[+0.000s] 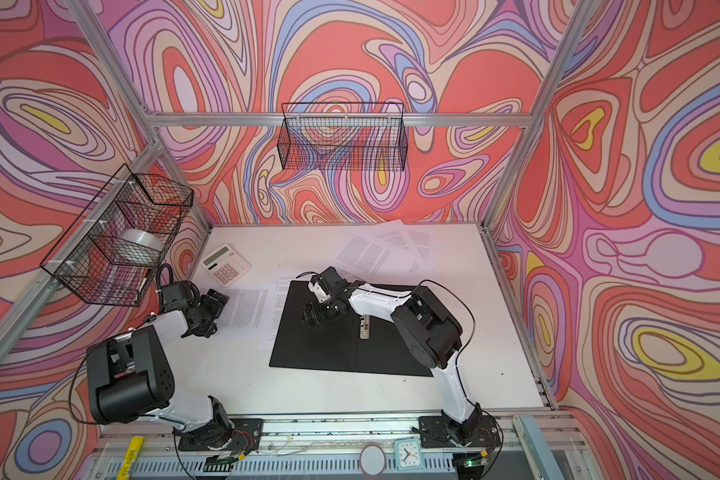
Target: Put the files into the folder
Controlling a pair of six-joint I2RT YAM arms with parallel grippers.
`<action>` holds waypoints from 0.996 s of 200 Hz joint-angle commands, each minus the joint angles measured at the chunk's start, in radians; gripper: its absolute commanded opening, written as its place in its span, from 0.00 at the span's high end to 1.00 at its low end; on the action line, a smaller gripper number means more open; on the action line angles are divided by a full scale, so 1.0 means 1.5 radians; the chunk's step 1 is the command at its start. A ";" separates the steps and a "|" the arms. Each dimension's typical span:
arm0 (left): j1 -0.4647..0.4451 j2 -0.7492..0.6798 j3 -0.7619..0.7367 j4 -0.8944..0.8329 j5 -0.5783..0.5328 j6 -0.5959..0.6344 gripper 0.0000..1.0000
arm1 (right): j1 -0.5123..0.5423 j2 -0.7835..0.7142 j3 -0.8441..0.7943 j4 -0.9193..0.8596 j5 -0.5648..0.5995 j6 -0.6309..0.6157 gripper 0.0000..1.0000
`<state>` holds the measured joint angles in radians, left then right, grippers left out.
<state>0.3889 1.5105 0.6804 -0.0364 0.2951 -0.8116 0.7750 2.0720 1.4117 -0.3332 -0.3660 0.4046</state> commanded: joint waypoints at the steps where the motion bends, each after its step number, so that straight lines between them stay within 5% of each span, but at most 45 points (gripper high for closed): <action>1: -0.035 0.009 -0.064 -0.050 0.011 -0.003 0.06 | 0.004 0.019 -0.004 -0.014 0.009 0.012 0.10; 78: -0.170 -0.094 -0.162 -0.093 0.003 -0.037 0.06 | 0.003 0.059 0.020 -0.011 -0.006 0.019 0.12; 142: -0.354 -0.078 -0.085 -0.120 -0.008 -0.060 0.07 | 0.004 0.078 0.040 -0.013 -0.014 0.024 0.12; 175: -0.363 -0.151 -0.008 -0.245 -0.102 0.003 0.04 | 0.004 0.074 0.039 -0.015 -0.012 0.022 0.12; 199: -0.316 -0.186 0.024 -0.303 -0.128 0.028 0.01 | 0.004 0.067 0.037 -0.020 -0.002 0.012 0.14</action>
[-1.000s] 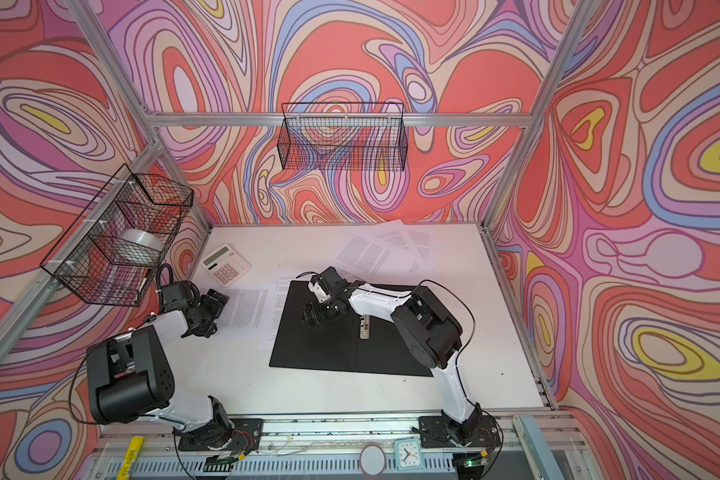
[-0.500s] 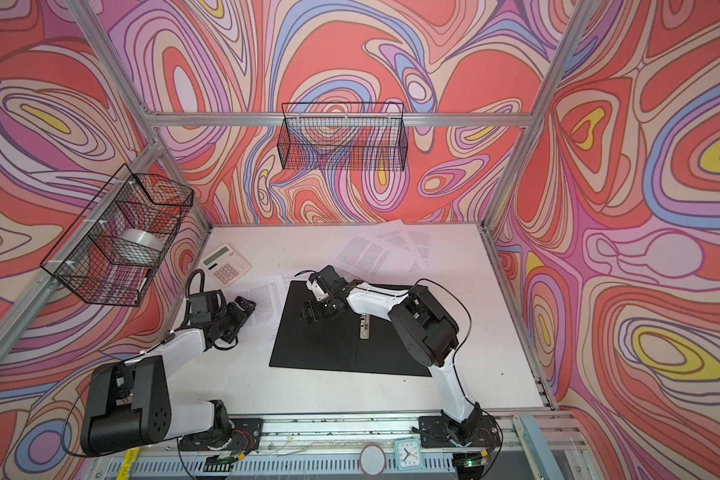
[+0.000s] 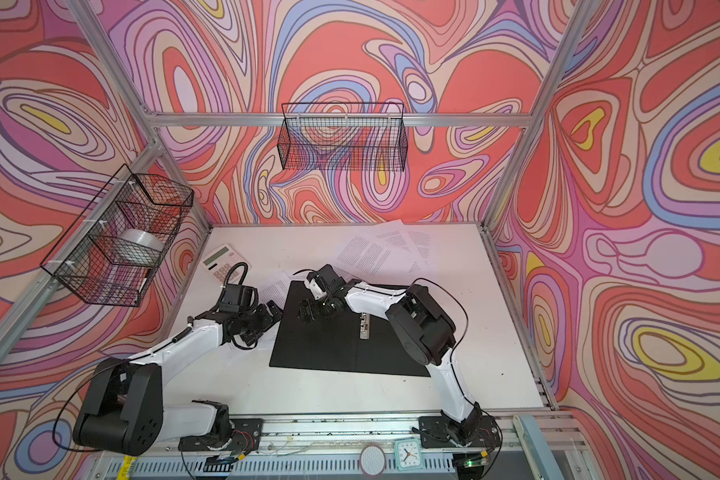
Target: Put the files into the folder
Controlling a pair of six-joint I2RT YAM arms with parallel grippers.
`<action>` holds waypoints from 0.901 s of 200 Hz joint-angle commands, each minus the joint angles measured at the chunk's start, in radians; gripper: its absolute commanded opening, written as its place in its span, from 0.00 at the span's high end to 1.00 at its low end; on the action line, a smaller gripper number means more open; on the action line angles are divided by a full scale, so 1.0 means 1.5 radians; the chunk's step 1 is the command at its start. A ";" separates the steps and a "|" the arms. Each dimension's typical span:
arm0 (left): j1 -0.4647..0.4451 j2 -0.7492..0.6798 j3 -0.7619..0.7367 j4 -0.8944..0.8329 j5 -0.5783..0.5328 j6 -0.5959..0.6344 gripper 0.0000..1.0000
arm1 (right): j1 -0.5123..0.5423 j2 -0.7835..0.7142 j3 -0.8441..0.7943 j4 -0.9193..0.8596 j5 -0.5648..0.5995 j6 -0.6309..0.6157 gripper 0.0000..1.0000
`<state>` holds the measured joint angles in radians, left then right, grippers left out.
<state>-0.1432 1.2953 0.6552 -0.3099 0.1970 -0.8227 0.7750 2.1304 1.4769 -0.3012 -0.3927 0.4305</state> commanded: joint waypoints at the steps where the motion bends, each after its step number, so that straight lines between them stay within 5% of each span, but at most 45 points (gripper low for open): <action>1: 0.042 -0.043 0.040 -0.122 -0.063 0.035 0.01 | 0.004 0.028 -0.007 -0.041 0.016 -0.006 0.14; 73: 0.249 -0.048 -0.003 -0.071 -0.046 0.027 0.01 | 0.004 0.023 0.007 -0.058 0.016 -0.021 0.24; 180: 0.255 0.085 -0.026 0.025 0.045 0.019 0.04 | 0.004 -0.005 -0.007 -0.051 0.013 -0.027 0.18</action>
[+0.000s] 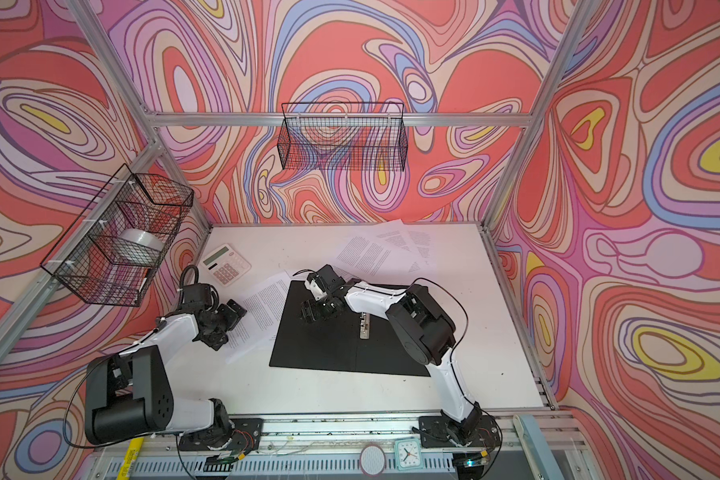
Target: Put the files into the folder
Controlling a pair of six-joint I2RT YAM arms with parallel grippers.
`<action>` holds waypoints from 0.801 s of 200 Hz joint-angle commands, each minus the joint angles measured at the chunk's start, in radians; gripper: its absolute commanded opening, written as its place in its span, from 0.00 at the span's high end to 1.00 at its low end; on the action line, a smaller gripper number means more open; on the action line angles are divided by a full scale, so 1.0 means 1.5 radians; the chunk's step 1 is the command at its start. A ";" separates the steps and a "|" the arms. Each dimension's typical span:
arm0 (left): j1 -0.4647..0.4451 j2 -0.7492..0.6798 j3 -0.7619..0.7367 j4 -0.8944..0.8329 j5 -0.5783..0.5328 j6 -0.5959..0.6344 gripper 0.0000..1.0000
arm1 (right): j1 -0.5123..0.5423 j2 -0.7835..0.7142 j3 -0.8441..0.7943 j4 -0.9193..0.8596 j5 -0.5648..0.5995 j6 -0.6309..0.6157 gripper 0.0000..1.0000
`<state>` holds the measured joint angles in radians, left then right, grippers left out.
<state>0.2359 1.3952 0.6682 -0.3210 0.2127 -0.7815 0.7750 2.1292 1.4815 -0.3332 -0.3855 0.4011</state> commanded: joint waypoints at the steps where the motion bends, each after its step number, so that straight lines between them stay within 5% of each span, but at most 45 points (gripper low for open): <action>1: 0.002 0.019 -0.037 0.033 0.038 -0.009 0.04 | 0.004 -0.005 -0.010 -0.029 0.008 -0.007 0.18; 100: -0.225 0.002 -0.110 0.100 0.060 -0.080 0.05 | 0.004 0.029 0.053 -0.061 0.029 -0.016 0.20; 160: -0.170 -0.079 0.001 -0.023 0.013 -0.016 0.02 | 0.004 0.040 0.062 -0.064 0.024 -0.016 0.21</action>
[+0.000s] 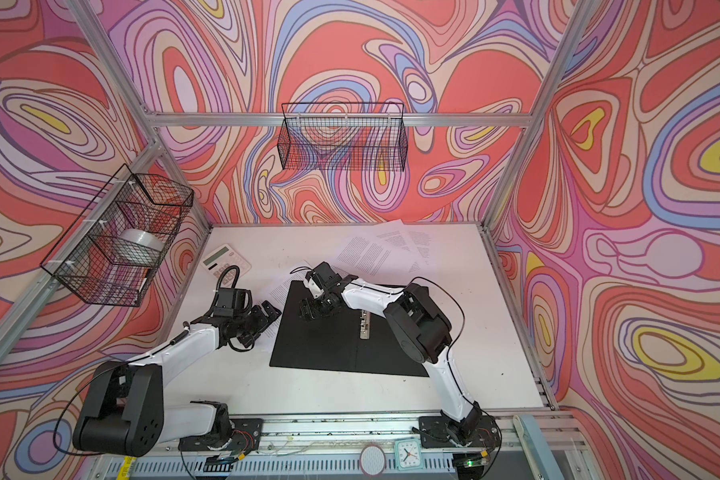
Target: Put the files into the folder
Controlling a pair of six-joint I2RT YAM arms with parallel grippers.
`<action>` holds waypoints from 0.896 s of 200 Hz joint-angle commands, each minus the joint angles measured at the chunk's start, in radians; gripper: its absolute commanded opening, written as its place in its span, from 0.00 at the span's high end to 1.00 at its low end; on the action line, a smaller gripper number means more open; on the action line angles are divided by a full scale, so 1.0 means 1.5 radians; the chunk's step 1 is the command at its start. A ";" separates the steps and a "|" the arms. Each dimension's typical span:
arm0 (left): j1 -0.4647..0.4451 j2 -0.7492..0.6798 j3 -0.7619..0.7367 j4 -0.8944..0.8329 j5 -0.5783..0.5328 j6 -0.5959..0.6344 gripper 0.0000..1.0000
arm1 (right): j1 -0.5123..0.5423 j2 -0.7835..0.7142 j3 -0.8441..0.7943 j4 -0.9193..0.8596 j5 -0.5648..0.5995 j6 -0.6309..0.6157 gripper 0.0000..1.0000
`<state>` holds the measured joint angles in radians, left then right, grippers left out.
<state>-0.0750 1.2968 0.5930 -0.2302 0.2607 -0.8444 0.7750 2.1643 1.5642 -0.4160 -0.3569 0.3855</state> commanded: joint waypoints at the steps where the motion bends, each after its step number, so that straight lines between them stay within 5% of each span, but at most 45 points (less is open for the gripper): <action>1: 0.040 -0.012 0.053 -0.085 -0.020 0.027 0.02 | 0.004 0.016 0.007 -0.009 0.005 -0.006 0.21; 34: 0.117 0.040 0.102 -0.080 -0.017 0.058 0.03 | 0.007 0.023 0.027 -0.012 0.005 -0.002 0.26; 116: 0.200 0.181 0.159 0.014 0.015 0.100 0.06 | 0.031 0.118 0.182 -0.058 -0.006 -0.006 0.70; 179: 0.227 0.247 0.151 0.091 0.036 0.127 0.07 | 0.037 0.185 0.254 -0.096 0.010 -0.017 0.72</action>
<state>0.2596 1.6093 0.8185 -0.1440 0.2924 -0.6796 0.8223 2.3985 1.9163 -0.5179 -0.3595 0.3756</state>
